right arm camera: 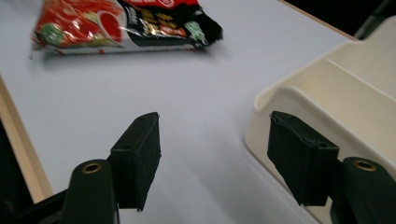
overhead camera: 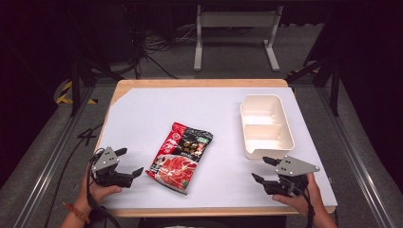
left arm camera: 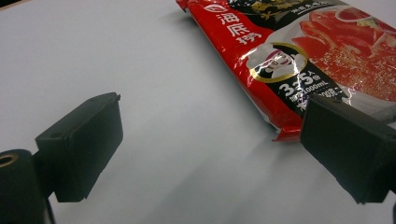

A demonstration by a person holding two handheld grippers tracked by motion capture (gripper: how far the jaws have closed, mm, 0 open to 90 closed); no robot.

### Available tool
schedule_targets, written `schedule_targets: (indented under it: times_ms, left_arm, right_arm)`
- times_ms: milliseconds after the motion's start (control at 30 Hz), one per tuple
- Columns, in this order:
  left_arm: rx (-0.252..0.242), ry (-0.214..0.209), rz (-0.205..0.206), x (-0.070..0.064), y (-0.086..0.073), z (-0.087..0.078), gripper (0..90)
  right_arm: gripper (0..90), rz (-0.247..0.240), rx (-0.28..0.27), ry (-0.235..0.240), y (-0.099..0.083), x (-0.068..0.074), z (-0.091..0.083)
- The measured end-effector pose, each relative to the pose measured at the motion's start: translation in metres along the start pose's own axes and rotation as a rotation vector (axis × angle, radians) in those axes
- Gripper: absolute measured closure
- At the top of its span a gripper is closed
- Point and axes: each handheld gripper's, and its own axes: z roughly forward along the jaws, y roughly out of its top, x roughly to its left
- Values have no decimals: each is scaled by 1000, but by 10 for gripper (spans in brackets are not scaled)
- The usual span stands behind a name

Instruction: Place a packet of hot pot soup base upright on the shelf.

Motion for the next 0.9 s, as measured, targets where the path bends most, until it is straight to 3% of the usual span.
schedule_targets:
  times_ms: [100,267,433,500,900]
  left_arm:
    - [5,-5,0,-1,0,1,67]
    - [3,-10,3,-1,0,1,66]
    - [11,-20,8,-2,0,2,62]
    - [11,-25,9,-2,0,2,62]
    - [22,-32,19,-4,1,3,62]
  right_arm:
    - [325,-39,14,3,15,7,10]
    - [328,-97,6,47,38,16,25]
    - [347,-129,4,112,62,17,48]
    - [360,-150,13,115,70,18,59]
    - [344,-144,89,202,103,16,125]
